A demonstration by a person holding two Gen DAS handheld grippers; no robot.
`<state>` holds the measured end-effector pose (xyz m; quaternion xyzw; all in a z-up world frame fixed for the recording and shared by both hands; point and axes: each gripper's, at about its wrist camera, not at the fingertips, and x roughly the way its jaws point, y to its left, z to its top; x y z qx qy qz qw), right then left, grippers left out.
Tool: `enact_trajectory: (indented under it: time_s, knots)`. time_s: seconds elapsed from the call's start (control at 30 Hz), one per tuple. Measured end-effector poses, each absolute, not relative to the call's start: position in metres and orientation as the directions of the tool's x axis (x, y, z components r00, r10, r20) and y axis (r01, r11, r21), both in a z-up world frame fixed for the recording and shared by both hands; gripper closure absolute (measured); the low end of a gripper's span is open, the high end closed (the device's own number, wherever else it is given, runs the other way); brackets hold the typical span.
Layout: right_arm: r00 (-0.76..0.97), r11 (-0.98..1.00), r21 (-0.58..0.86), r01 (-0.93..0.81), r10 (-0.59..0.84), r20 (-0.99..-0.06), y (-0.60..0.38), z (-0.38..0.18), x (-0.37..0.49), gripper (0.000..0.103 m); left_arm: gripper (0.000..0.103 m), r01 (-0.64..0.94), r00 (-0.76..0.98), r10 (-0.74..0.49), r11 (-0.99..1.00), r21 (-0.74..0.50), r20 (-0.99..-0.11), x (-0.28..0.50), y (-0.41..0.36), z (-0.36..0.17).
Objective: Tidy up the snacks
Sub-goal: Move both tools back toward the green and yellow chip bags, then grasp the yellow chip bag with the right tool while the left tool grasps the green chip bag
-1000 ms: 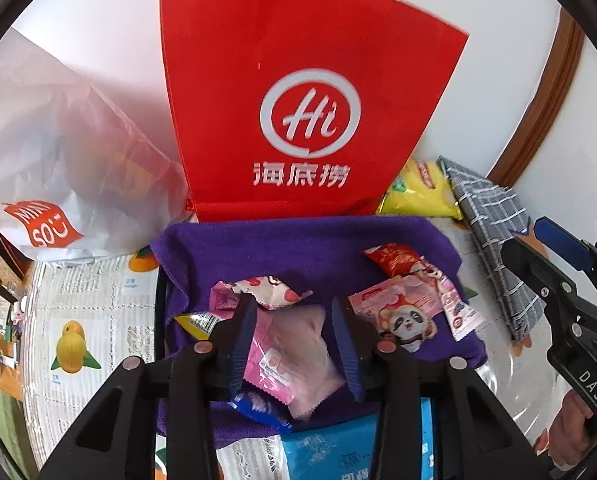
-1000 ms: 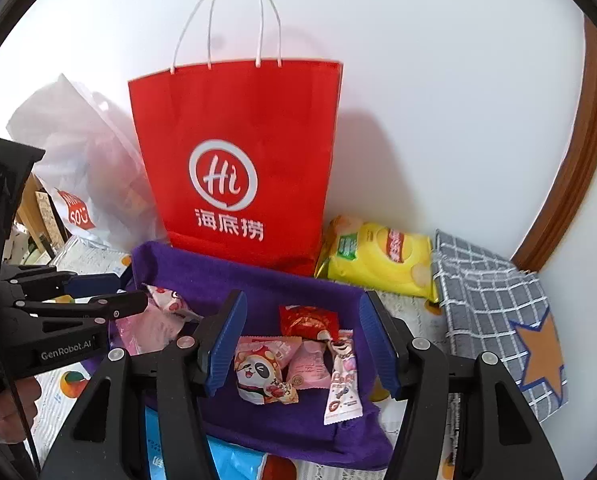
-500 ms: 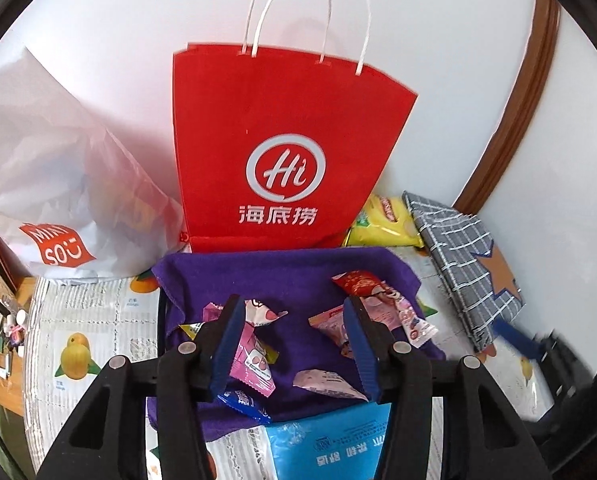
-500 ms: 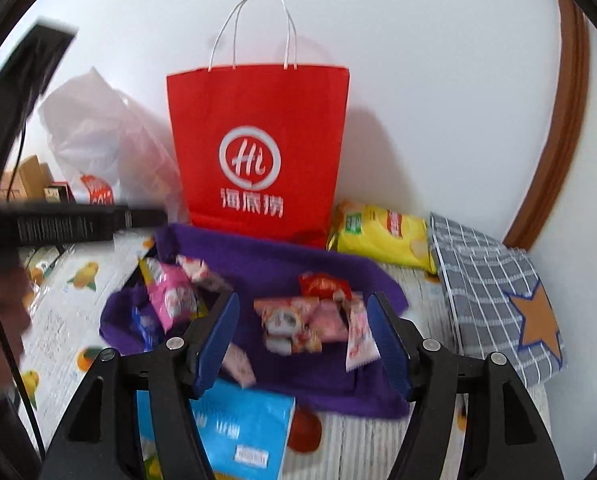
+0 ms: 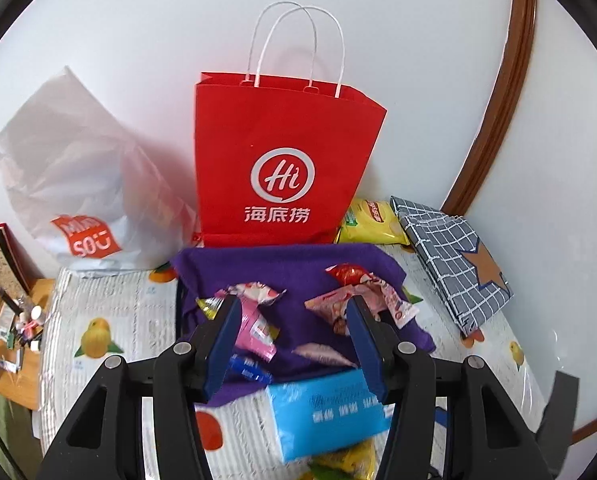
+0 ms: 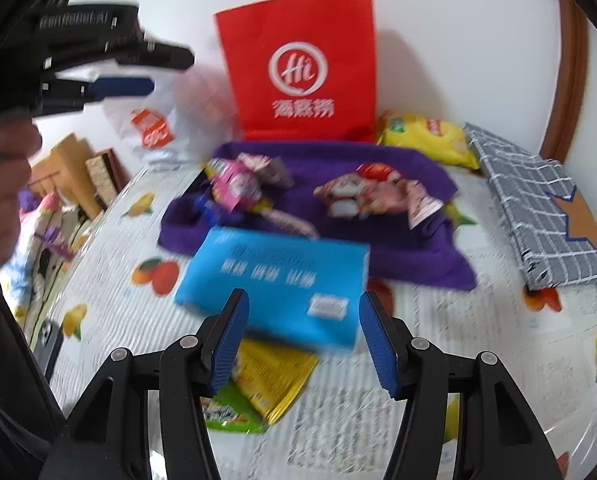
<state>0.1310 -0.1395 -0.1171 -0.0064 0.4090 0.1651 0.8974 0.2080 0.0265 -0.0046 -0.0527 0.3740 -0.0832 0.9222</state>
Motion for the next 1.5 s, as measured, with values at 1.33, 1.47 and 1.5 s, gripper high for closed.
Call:
enact_trajectory:
  time_s: [1.33,1.47,1.5]
  knots:
    - [0.637,0.966,0.022,-0.257,0.186,-0.748,-0.147,-0.185,0.108,0.055,0.05,0.098,0.54,-0.206,0.978,-0.182,-0.816,0.105,0.042,-0.132]
    - [0.676,0.976,0.023,-0.214,0.166,-0.718,-0.176,-0.176,0.099,0.055,0.05,0.128,0.535,-0.25,0.968,-0.215,-0.807,0.1,0.03,-0.133]
    - [0.681,0.979,0.017,-0.203,0.154,-0.716,-0.18,-0.175,0.098,0.055,0.05,0.135,0.533,-0.26,0.966,-0.222,-0.805,0.099,0.028,-0.133]
